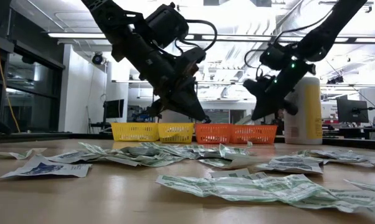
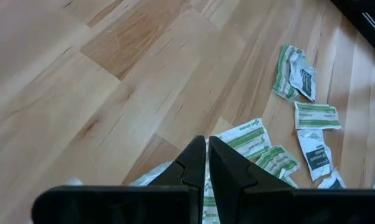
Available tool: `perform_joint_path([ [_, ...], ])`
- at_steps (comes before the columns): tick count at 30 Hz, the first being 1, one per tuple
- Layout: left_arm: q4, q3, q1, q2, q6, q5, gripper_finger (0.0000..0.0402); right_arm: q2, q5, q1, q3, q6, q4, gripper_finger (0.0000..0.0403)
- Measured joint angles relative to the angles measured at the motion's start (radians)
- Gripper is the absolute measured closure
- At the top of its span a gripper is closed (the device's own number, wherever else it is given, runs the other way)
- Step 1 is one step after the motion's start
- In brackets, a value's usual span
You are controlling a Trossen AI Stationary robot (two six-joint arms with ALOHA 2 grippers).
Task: Pick & Place First Aid Supplies
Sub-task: Put the green pad into the right orange bin
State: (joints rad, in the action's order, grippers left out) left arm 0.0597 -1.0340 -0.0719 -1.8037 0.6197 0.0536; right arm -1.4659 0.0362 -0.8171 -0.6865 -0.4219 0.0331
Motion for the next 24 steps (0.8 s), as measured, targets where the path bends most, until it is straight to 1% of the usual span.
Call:
perform_joint_path([
  [5,0.000,0.000,0.000,0.000,0.018,-0.008,0.0382,-0.025,0.004,-0.002,0.000,0.004,0.010,0.0372],
  [9,0.000,0.000,0.000,0.000,0.018,-0.008,0.0382,-0.018,0.004,-0.001,0.000,0.040,0.017,0.0331],
  [14,-0.001,0.000,0.000,0.000,0.018,-0.008,0.0382,-0.018,0.018,-0.002,0.000,0.039,0.026,0.0278],
  [18,-0.011,-0.001,0.000,0.000,0.018,-0.009,0.0382,-0.018,0.125,-0.002,0.000,0.034,0.058,0.0252],
  [21,-0.044,-0.002,0.000,0.000,0.019,-0.009,0.0382,-0.018,0.195,0.006,0.000,0.024,0.082,0.0246],
  [24,-0.114,-0.002,0.000,0.001,0.051,-0.004,0.0382,-0.018,0.231,0.024,0.000,0.040,0.099,0.0245],
])
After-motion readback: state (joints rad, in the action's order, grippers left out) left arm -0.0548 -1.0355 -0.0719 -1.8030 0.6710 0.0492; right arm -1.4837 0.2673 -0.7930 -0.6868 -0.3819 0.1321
